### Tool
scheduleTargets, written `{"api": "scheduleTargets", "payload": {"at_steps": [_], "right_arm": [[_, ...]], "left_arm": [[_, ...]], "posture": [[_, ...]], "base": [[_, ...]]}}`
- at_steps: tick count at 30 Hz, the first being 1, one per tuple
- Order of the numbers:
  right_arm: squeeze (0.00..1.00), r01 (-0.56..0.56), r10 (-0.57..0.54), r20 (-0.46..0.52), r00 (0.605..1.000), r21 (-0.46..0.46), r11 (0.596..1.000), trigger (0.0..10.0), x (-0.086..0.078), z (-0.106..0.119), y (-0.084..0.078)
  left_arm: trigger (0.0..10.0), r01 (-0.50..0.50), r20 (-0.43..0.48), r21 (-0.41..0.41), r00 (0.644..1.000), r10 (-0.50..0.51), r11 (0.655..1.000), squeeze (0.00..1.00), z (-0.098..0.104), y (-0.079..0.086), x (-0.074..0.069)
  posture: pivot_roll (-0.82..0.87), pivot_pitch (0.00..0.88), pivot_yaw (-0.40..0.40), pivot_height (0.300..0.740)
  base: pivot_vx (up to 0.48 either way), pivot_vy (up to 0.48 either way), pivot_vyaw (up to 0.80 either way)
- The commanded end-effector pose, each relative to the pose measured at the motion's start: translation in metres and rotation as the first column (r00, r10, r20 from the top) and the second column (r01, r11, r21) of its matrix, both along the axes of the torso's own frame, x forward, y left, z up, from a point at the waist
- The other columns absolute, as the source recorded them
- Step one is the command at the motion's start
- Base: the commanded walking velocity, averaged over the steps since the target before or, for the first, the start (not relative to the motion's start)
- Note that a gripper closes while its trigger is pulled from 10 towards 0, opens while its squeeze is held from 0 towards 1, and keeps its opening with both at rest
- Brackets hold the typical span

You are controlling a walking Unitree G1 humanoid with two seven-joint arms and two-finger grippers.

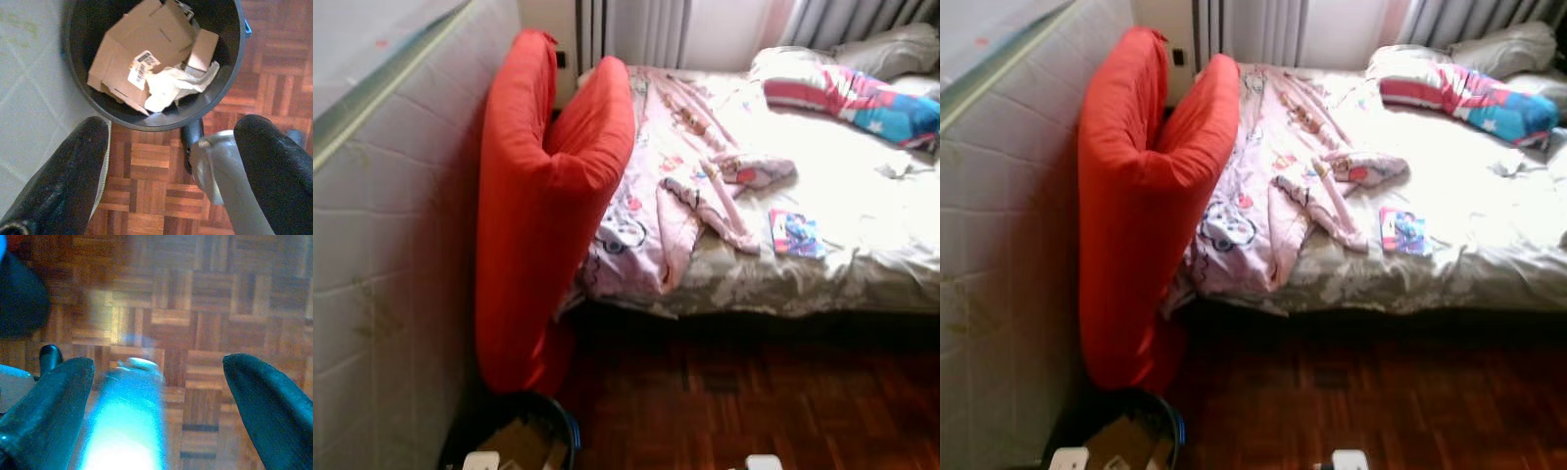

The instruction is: Clean up the room

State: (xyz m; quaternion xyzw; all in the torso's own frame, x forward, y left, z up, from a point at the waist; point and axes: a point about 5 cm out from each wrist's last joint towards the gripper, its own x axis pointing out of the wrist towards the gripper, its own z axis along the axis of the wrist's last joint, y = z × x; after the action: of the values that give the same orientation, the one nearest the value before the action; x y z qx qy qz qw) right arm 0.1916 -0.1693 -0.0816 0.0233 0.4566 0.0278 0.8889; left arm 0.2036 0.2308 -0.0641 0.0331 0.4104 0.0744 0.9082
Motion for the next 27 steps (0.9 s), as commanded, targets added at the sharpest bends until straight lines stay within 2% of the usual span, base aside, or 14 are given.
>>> {"api": "scheduleTargets", "payload": {"at_steps": [1, 20, 22, 27], "right_arm": [[0.0, 0.016, -0.016, -0.028, 0.999, -0.019, 1.0, 10.0, -0.0091, -0.0037, -0.0097], [0.0, 0.029, -0.03, -0.023, 0.999, -0.018, 0.999, 10.0, -0.0078, -0.0031, -0.0103], [0.0, 0.029, -0.03, -0.023, 0.999, -0.018, 0.999, 10.0, -0.0079, -0.0031, -0.0101], [0.0, 0.032, -0.032, -0.024, 0.999, -0.017, 0.999, 10.0, -0.0081, -0.0033, -0.0097]], "left_arm": [[10.0, 0.008, -0.037, -0.012, 0.999, -0.009, 1.0, 0.0, -0.0064, -0.0068, -0.0078], [10.0, 0.01, -0.021, -0.009, 1.0, -0.01, 1.0, 0.0, -0.0043, -0.0069, -0.0044], [10.0, 0.01, -0.021, -0.009, 1.0, -0.01, 1.0, 0.0, -0.0042, -0.0068, -0.0044], [10.0, 0.005, -0.019, -0.012, 1.0, -0.005, 1.0, 0.0, -0.0038, -0.0064, -0.0036]], "posture": [[0.05, 0.167, -0.032, 0.74], [0.05, 0.188, -0.033, 0.74], [0.05, 0.189, -0.032, 0.74], [0.05, 0.193, -0.031, 0.74]], "base": [[0.0, -0.48, 0.0], [0.0, -0.48, 0.0], [0.0, -0.368, 0.0], [0.0, 0.0, 0.0]]}}
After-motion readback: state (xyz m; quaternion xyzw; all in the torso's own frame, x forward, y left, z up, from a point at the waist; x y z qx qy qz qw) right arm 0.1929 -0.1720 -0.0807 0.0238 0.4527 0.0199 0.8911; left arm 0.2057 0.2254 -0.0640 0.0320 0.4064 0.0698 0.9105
